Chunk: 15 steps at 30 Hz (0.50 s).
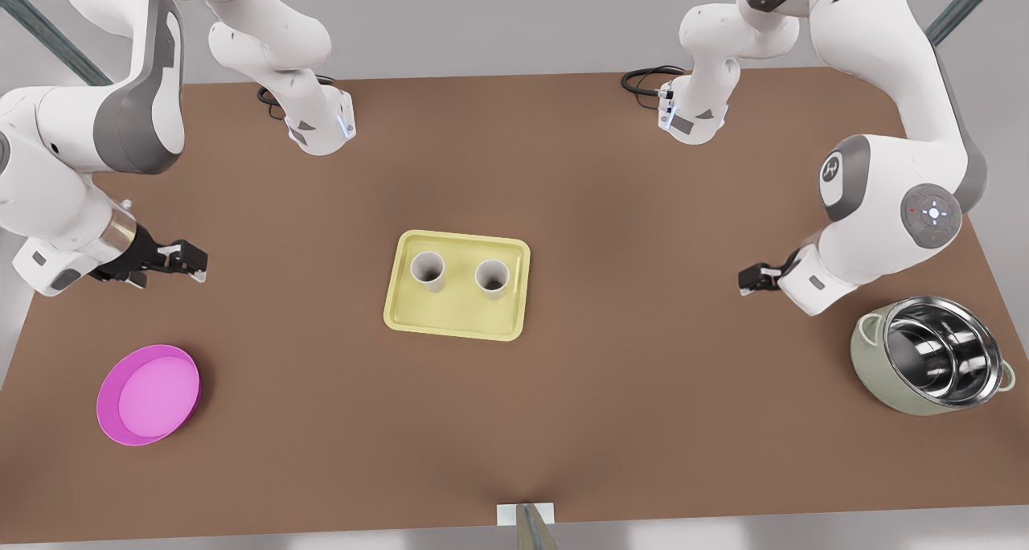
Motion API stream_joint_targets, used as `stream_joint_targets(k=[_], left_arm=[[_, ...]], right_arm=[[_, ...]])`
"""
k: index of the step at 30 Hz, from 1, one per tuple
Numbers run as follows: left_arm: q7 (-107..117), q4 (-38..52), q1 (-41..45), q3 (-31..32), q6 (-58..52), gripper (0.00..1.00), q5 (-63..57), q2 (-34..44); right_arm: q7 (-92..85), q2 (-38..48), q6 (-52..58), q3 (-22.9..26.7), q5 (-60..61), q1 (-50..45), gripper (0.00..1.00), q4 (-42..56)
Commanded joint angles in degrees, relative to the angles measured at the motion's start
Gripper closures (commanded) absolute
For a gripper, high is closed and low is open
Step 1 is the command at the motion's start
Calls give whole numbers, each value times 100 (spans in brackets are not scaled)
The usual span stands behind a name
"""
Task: Use the left arm to pick up the white IKEA cup from the tray and place it on the middle-left position; use the right arm to pick up the white IKEA cup from the tray and place it on the middle-right position
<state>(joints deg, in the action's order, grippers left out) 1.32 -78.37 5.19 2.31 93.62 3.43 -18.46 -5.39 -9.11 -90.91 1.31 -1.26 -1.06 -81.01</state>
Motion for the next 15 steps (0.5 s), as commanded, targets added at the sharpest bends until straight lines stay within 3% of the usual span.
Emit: stream_joint_targets(k=[1,6,13,15], left_arm=[[-18,15,-1,-3,174,0,17,18],[-61,-29,-27,-11,236,0,17,1],[-26,41,-88,-29,525,0,-9,-131],[-61,260,-519,-38,816,0,35,-368]], right_arm=[[-270,5,-85,1,12,18,0,-3],[652,-214,-164,-69,12,-676,0,-363],[2516,-276,-2255,-95,337,-1705,0,-1954],[2675,-258,-2756,-104,328,-1889,0,-2384]])
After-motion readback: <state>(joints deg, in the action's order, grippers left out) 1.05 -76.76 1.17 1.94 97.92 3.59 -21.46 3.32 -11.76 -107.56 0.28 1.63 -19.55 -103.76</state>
